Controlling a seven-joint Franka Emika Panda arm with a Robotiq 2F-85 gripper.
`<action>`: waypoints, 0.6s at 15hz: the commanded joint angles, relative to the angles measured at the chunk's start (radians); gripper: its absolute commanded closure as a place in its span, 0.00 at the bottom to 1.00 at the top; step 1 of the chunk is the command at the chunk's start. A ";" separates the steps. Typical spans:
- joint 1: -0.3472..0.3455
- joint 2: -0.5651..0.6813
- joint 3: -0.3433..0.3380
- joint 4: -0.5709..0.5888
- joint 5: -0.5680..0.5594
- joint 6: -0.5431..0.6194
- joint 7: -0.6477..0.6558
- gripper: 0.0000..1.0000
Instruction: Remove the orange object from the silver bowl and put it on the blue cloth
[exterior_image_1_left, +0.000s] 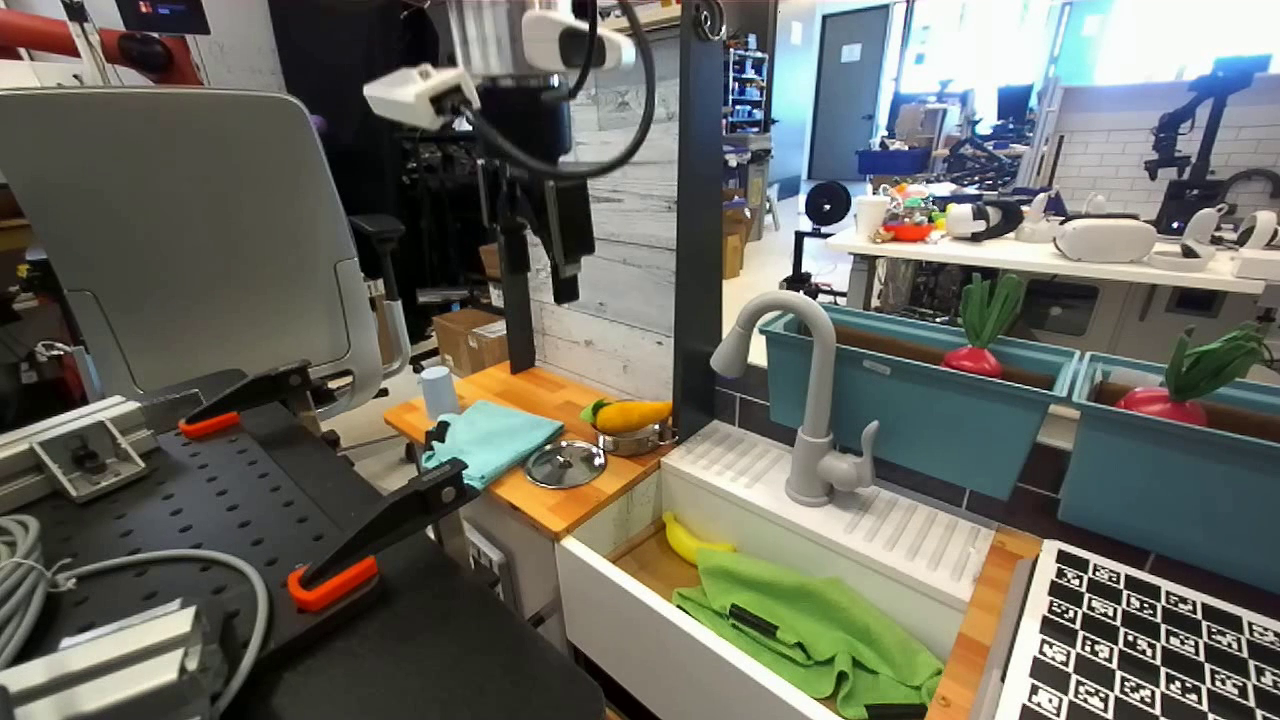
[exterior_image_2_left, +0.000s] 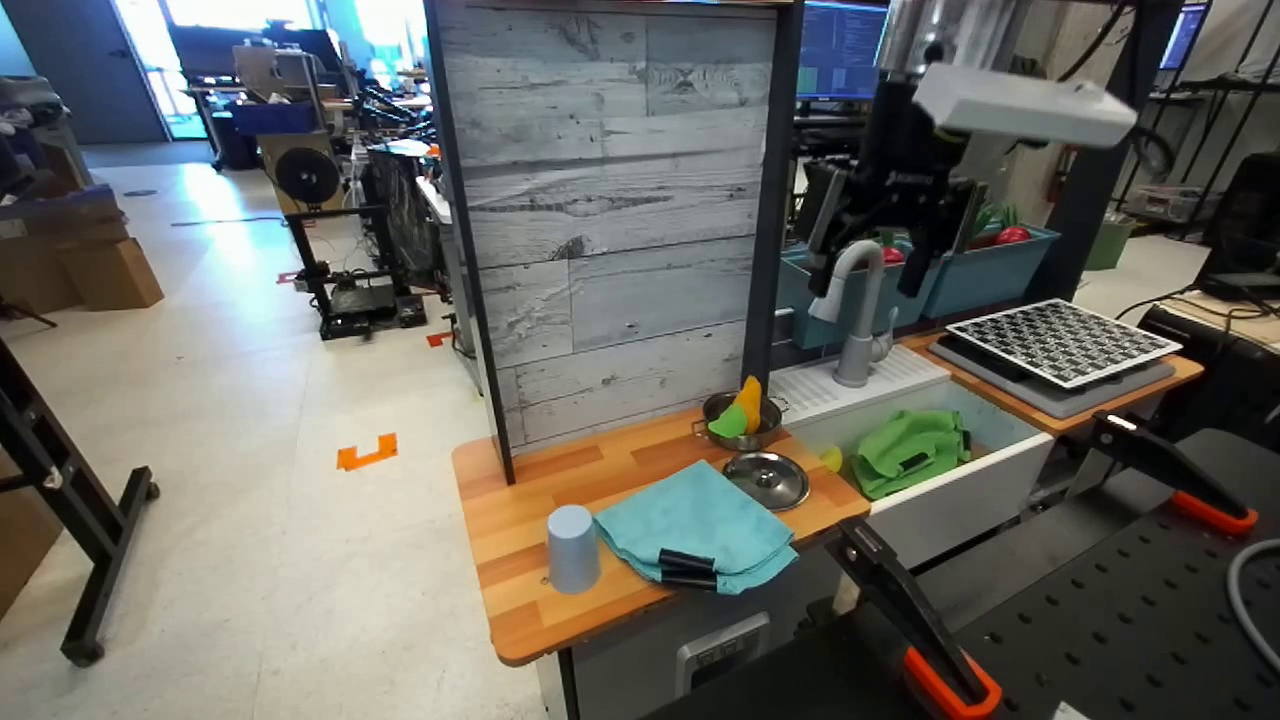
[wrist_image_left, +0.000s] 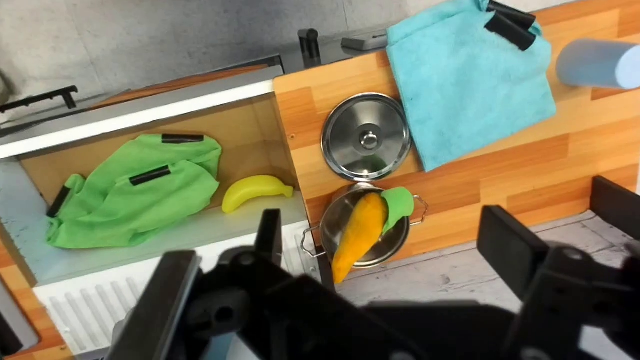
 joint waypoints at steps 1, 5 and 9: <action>-0.003 0.190 0.032 0.111 0.042 0.107 0.044 0.00; -0.009 0.351 0.043 0.244 0.045 0.130 0.102 0.00; -0.005 0.473 0.042 0.395 0.046 0.098 0.155 0.00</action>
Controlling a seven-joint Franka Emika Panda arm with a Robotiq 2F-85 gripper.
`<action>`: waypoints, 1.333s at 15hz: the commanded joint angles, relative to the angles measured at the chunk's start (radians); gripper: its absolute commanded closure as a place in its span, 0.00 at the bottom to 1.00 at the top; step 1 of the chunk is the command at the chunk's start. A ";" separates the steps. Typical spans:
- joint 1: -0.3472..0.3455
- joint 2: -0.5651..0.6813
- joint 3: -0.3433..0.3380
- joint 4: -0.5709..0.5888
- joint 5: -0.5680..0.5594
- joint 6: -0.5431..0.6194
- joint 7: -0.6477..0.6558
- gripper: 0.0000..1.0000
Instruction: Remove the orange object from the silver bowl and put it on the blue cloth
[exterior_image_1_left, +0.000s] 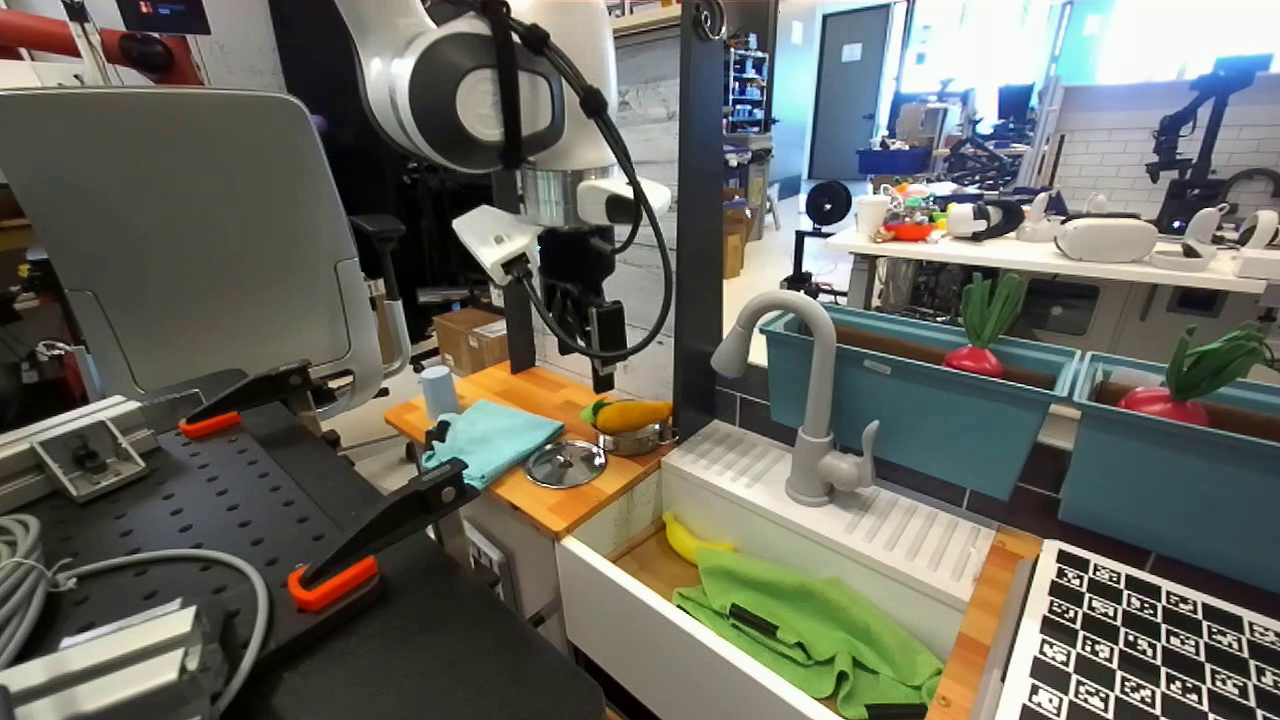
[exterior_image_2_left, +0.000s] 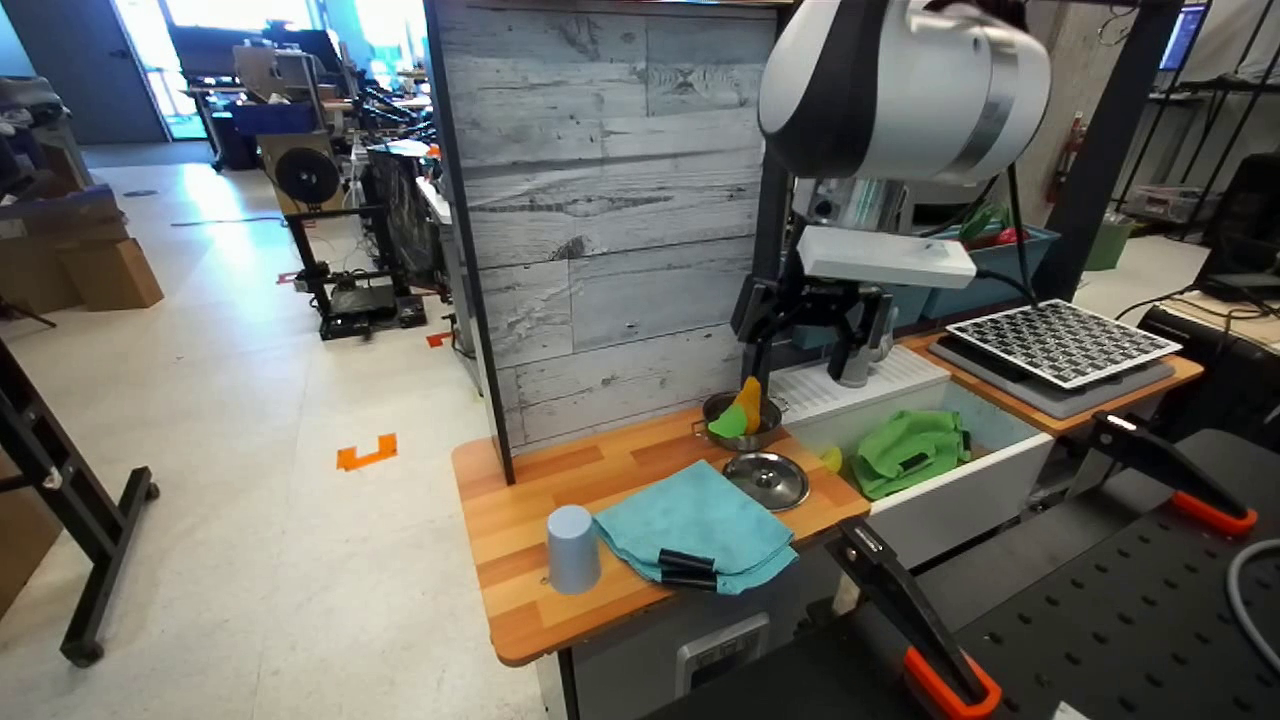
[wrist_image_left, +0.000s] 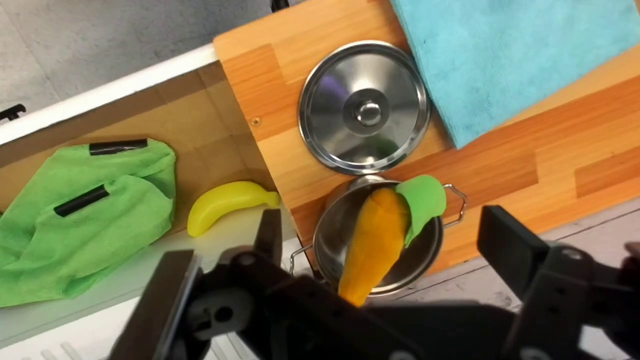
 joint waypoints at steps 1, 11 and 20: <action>0.000 0.117 0.008 0.153 0.023 -0.010 0.048 0.00; 0.053 0.289 -0.045 0.370 0.002 -0.048 0.152 0.31; 0.092 0.345 -0.089 0.434 -0.005 -0.056 0.195 0.41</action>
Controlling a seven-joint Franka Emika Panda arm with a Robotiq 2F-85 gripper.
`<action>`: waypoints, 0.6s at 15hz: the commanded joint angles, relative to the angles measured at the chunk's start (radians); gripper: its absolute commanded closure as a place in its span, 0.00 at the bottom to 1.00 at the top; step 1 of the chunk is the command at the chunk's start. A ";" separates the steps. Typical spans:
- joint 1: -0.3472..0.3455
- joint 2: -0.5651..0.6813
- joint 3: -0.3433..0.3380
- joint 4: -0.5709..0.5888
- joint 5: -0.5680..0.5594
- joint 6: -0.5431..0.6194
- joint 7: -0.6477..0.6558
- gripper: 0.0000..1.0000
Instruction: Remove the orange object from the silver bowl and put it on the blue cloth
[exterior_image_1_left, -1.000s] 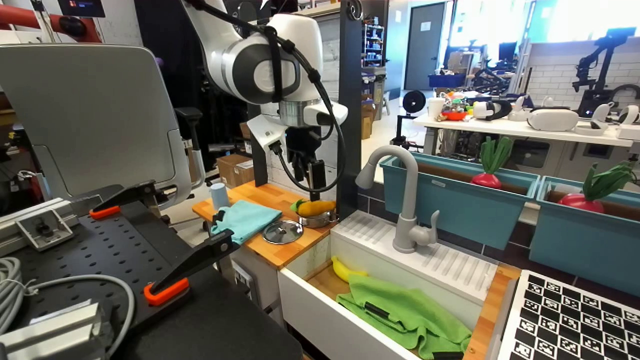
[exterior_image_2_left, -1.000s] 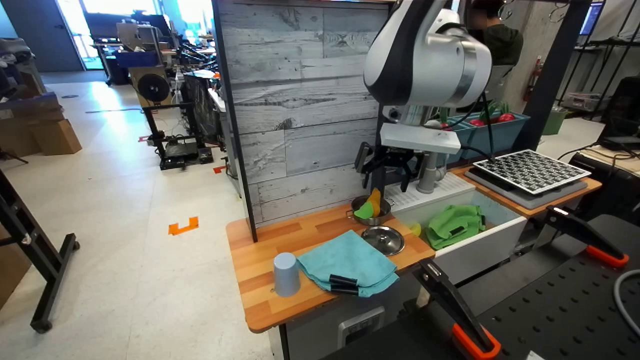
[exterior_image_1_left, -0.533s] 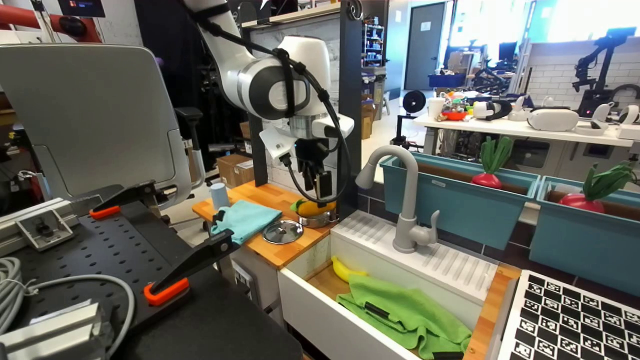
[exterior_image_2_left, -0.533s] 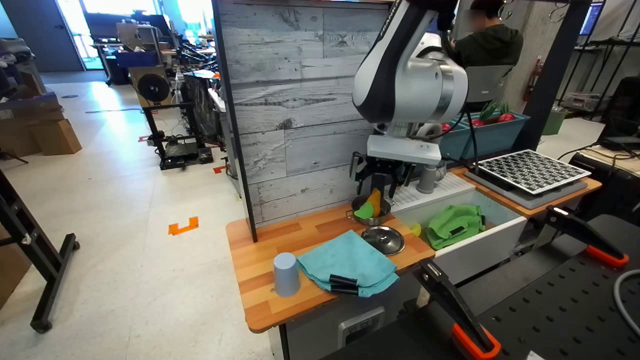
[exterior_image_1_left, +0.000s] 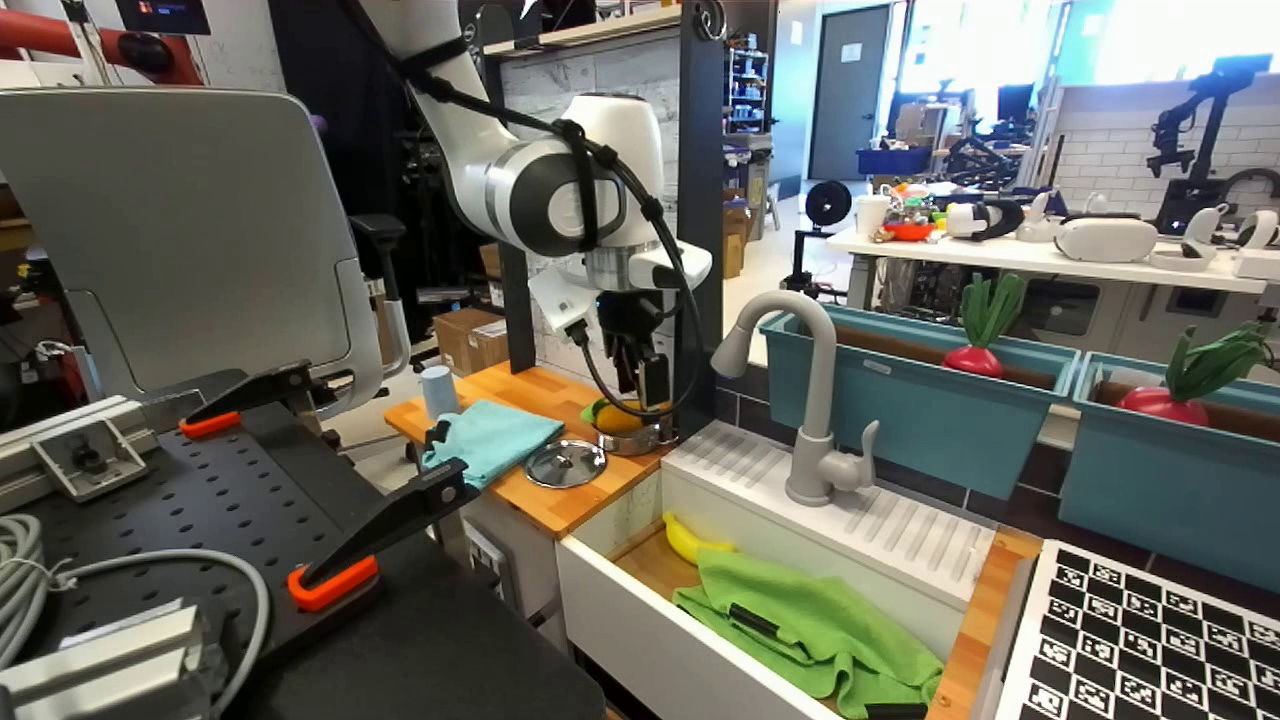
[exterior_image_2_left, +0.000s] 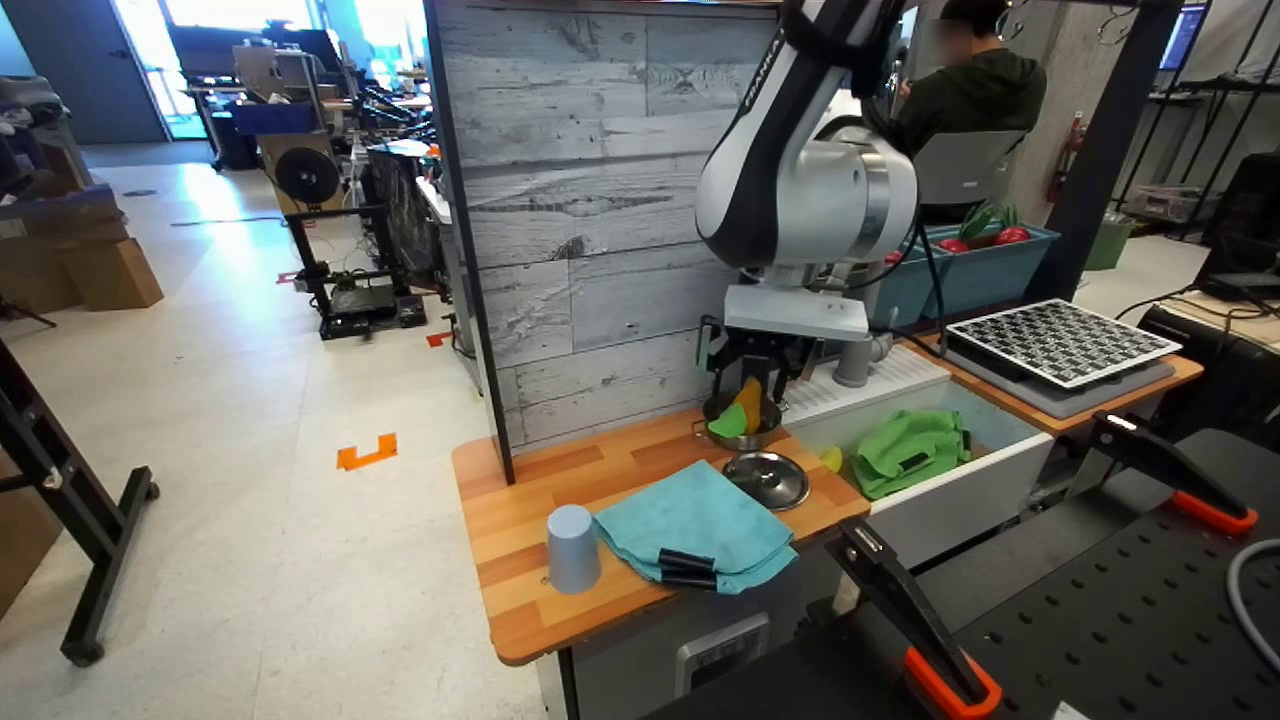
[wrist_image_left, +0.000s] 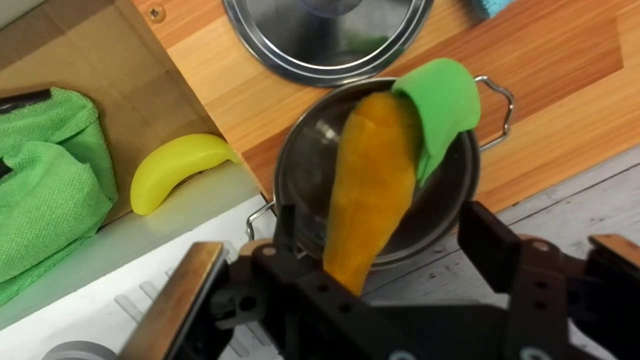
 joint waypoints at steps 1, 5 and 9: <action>0.025 0.030 -0.029 0.058 -0.005 -0.043 0.029 0.49; 0.022 0.022 -0.030 0.050 -0.007 -0.057 0.022 0.79; 0.010 -0.022 -0.013 -0.017 -0.010 -0.026 -0.011 1.00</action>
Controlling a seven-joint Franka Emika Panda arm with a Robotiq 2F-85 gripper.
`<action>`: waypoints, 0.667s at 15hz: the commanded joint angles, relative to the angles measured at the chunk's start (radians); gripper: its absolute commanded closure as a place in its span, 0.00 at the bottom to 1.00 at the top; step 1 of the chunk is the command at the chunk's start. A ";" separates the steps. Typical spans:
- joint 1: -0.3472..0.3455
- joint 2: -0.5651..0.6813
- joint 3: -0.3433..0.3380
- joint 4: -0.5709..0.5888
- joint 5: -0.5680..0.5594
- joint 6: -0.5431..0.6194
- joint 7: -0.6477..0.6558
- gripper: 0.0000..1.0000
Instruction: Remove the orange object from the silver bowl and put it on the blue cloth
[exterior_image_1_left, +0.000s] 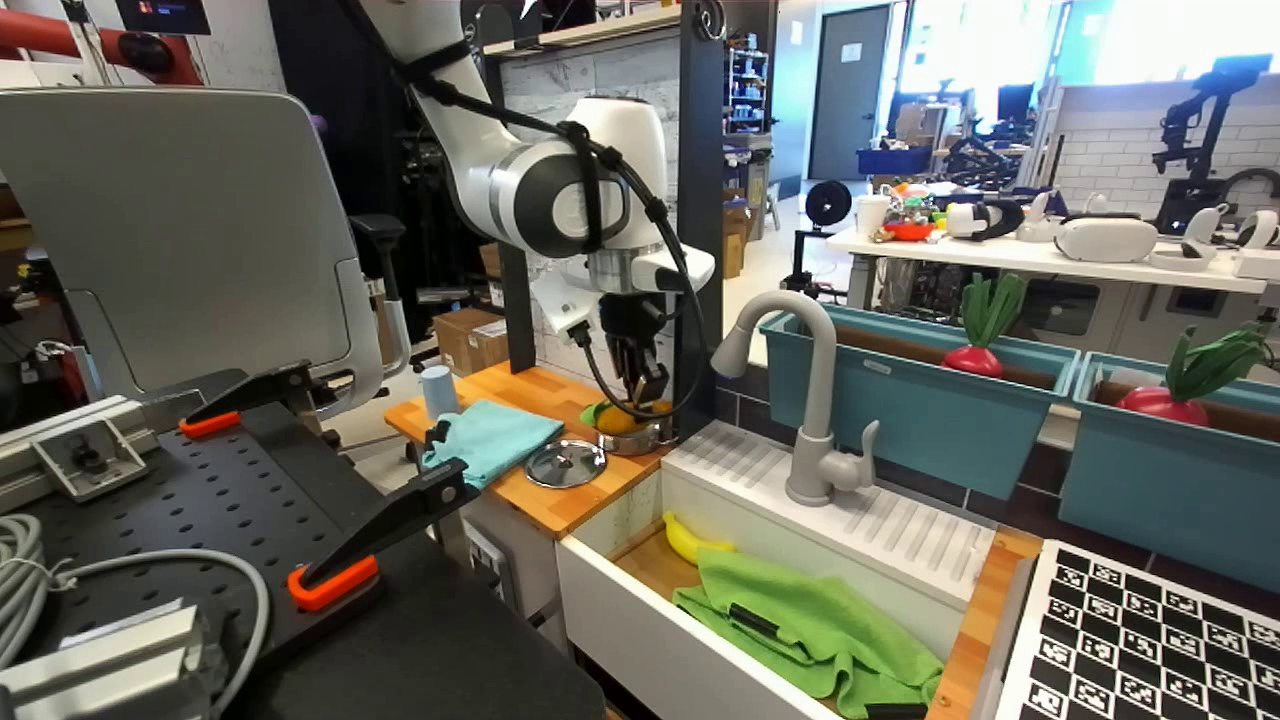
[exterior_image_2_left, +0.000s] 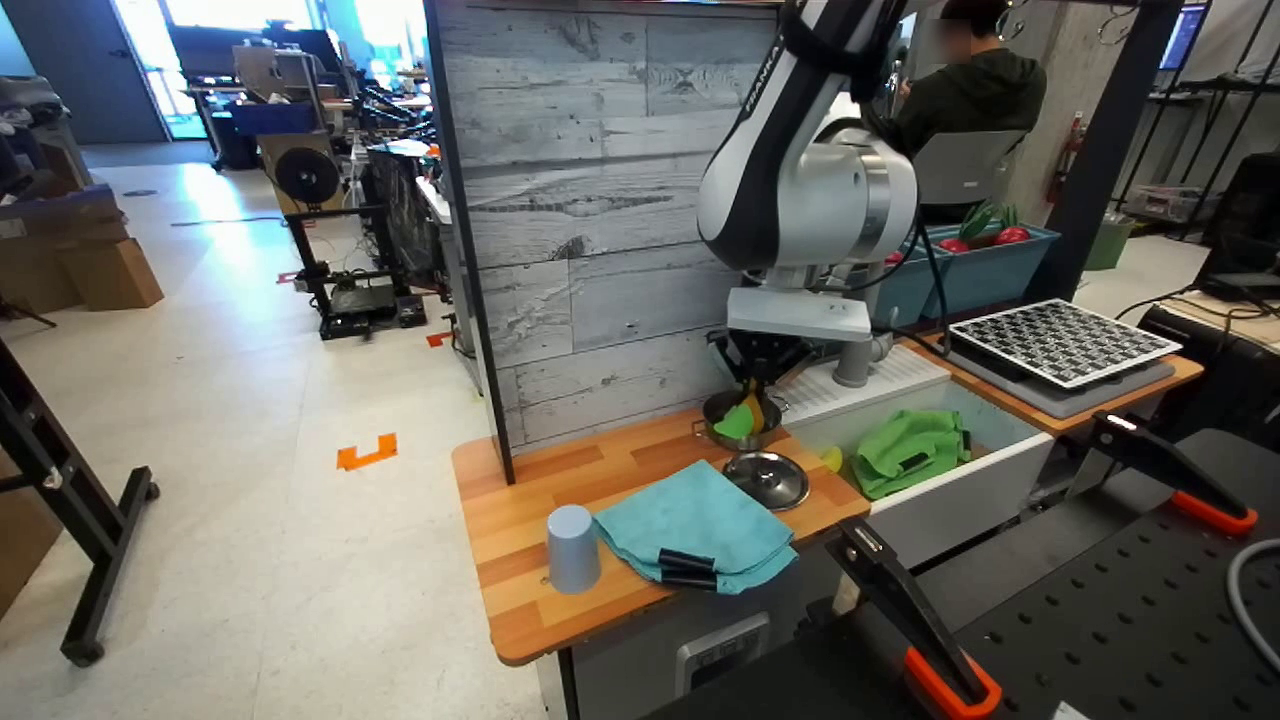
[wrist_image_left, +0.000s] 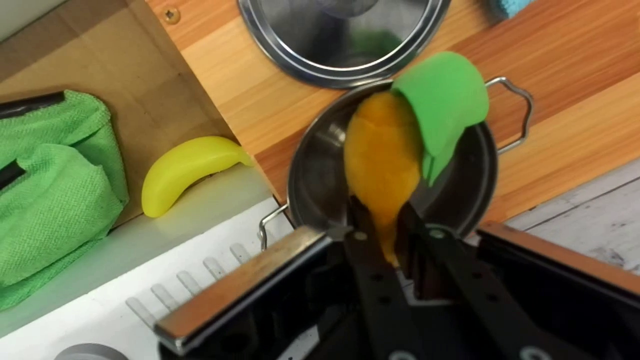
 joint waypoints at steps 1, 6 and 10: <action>0.000 -0.041 0.006 -0.044 -0.010 0.002 -0.025 1.00; -0.015 -0.149 0.027 -0.187 -0.013 0.070 -0.092 0.98; -0.006 -0.262 0.043 -0.326 -0.024 0.147 -0.146 0.98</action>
